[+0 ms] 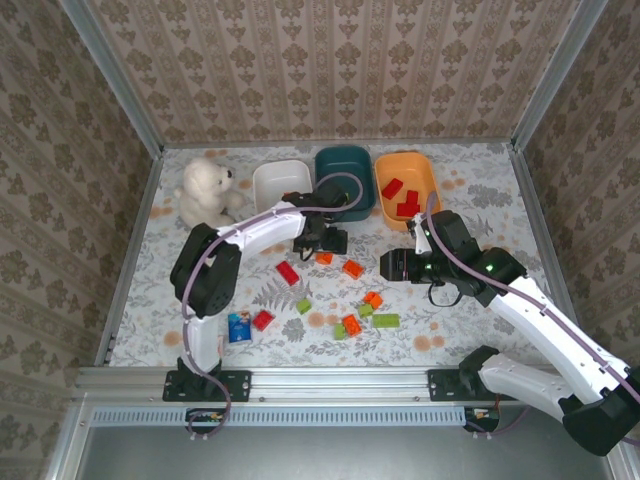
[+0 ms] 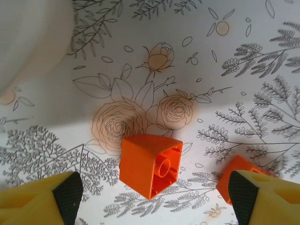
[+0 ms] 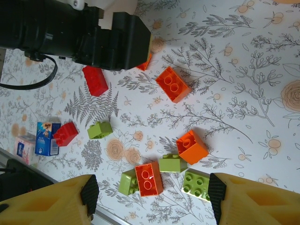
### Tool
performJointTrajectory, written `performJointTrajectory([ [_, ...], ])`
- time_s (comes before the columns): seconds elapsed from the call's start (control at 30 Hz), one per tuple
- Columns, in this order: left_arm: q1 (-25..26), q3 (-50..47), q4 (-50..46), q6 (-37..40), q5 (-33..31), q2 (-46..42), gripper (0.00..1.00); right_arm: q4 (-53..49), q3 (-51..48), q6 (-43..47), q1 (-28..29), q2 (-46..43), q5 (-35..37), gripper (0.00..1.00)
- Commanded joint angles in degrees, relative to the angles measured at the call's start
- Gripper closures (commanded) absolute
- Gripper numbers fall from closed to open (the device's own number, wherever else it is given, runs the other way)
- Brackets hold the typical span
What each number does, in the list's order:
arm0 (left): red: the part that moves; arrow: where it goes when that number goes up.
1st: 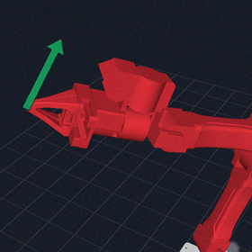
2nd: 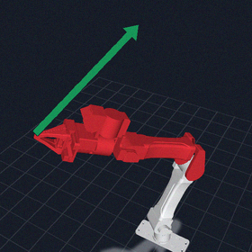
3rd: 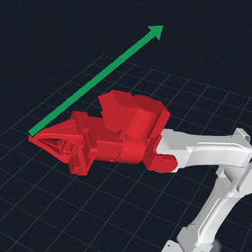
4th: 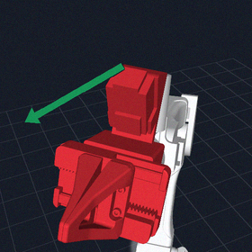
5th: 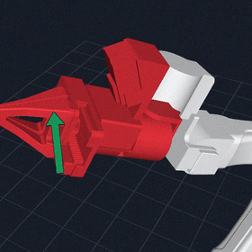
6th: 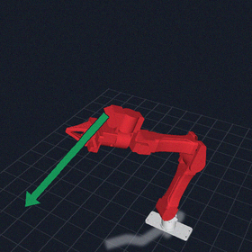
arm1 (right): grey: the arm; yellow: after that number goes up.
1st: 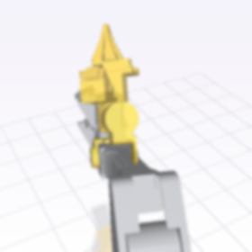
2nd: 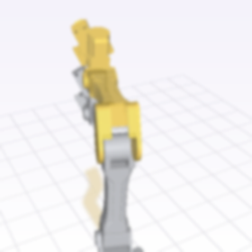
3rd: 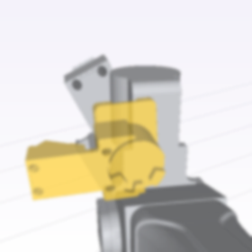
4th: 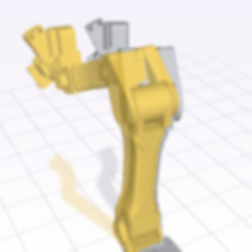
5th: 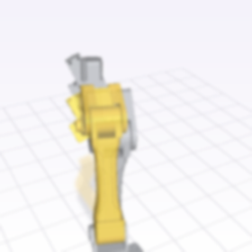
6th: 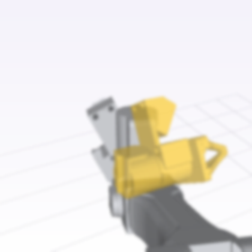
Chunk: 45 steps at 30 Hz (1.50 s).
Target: Sort the legos into containers by color
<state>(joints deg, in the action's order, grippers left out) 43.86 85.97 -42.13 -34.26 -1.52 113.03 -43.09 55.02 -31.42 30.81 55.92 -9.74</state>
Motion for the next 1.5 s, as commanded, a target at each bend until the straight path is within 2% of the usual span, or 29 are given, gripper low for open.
performJointTrajectory([
  [0.0,0.18,2.21,-2.1,6.3,0.57,2.51,0.16,-1.67,-0.11,0.57,0.13,-0.87,-1.09,0.33],
  [0.23,0.02,4.2,-3.01,6.48,0.97,6.57,0.29,-1.82,0.02,0.19,0.13,-0.63,-0.81,0.33],
  [0.43,0.27,2.81,-2.9,5.85,0.82,7.36,0.36,-1.66,0.17,0.09,0.04,-0.1,-0.46,0.33],
  [0.6,0.6,1.58,-1.95,5.99,-0.18,7.14,0.51,-1.21,-0.15,-0.21,-0.13,0.37,-0.06,0.33],
  [0.73,1.13,1.76,-2.12,6.23,-2.36,5.12,0.62,-1.1,0.19,-0.33,-0.22,0.68,-0.02,0.33],
  [0.9,0.92,3.27,-3.98,5.53,-4.33,-1.0,0.64,-1.56,0.84,-0.21,-0.22,0.25,0.46,0.33],
  [1.03,-2.05,4.28,-5.07,5.43,-5.6,-6.76,0.65,-1.41,0.96,0.17,-0.26,-0.63,0.6,0.33],
  [1.17,-7.22,6.63,-5.5,6.72,-4.69,-7.68,0.66,-0.53,1.18,0.28,-0.3,0.2,-0.02,0.33],
  [1.33,-13.32,12.84,-6.54,9.8,-3.72,-1.31,0.66,0.65,1.94,0.17,-0.3,2.07,-0.88,0.33],
  [1.47,-15.89,18.59,-8.03,11.15,-2.9,5.32,0.66,0.9,2.2,-0.13,-0.25,2.53,-0.66,0.33],
])
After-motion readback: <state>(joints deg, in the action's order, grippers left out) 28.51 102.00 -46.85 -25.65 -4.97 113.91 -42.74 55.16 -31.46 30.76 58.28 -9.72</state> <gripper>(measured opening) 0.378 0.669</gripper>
